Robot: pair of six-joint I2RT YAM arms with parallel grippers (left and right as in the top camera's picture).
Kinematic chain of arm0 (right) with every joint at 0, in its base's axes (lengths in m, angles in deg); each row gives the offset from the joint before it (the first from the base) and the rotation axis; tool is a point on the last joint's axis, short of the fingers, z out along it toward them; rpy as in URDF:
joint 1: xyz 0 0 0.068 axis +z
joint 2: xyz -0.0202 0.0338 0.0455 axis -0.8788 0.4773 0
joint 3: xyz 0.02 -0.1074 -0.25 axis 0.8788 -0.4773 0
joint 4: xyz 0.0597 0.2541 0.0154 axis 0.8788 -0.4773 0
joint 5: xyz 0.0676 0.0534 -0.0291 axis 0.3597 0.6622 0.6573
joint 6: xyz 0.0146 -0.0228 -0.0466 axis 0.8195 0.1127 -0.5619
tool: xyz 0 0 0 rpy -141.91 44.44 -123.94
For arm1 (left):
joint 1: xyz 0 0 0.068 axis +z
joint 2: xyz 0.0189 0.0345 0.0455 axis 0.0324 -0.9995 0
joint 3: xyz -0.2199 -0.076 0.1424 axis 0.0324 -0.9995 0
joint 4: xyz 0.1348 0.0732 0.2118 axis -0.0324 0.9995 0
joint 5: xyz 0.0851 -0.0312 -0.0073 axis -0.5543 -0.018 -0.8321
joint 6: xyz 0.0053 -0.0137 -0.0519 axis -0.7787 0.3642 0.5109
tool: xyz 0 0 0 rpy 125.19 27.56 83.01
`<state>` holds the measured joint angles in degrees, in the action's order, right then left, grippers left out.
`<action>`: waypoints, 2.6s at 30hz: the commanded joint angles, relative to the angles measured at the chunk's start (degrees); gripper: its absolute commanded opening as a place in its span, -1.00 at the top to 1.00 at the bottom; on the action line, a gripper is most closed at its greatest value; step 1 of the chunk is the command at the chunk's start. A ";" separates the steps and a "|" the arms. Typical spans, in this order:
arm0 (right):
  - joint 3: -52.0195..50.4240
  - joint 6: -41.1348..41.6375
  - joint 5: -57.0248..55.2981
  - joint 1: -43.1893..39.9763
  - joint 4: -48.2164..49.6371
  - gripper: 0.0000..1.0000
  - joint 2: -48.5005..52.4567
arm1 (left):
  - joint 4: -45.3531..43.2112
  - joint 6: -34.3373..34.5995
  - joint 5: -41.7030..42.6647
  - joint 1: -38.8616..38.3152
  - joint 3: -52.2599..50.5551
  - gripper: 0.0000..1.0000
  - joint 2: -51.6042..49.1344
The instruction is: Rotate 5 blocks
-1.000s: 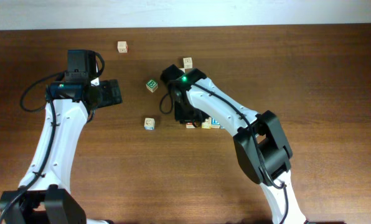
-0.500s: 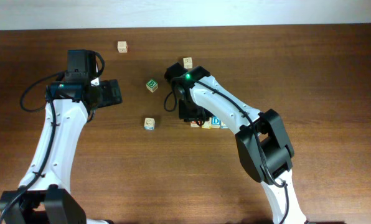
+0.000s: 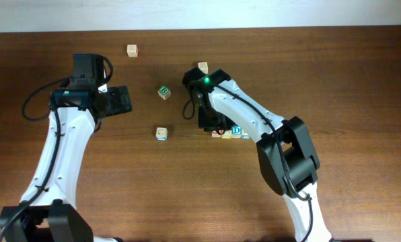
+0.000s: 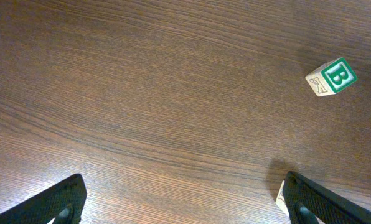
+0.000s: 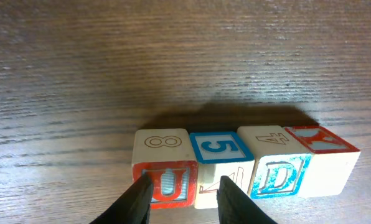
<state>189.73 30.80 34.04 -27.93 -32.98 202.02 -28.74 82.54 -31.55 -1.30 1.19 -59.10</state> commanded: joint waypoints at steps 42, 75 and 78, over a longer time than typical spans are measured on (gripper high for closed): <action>10.84 -3.56 17.16 7.89 15.08 0.08 1.55 | 0.00 0.74 -0.48 0.35 0.87 -0.98 -0.31; 10.86 -1.99 10.03 10.25 11.13 0.35 8.68 | 4.98 6.56 3.45 16.44 8.07 -0.98 -0.17; 10.86 -2.56 9.99 8.61 7.61 0.37 8.68 | 4.98 6.56 3.45 16.44 8.07 -0.98 -0.17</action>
<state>200.31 28.99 46.67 -17.09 -22.27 210.22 -23.84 88.32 -28.69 15.00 8.30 -59.10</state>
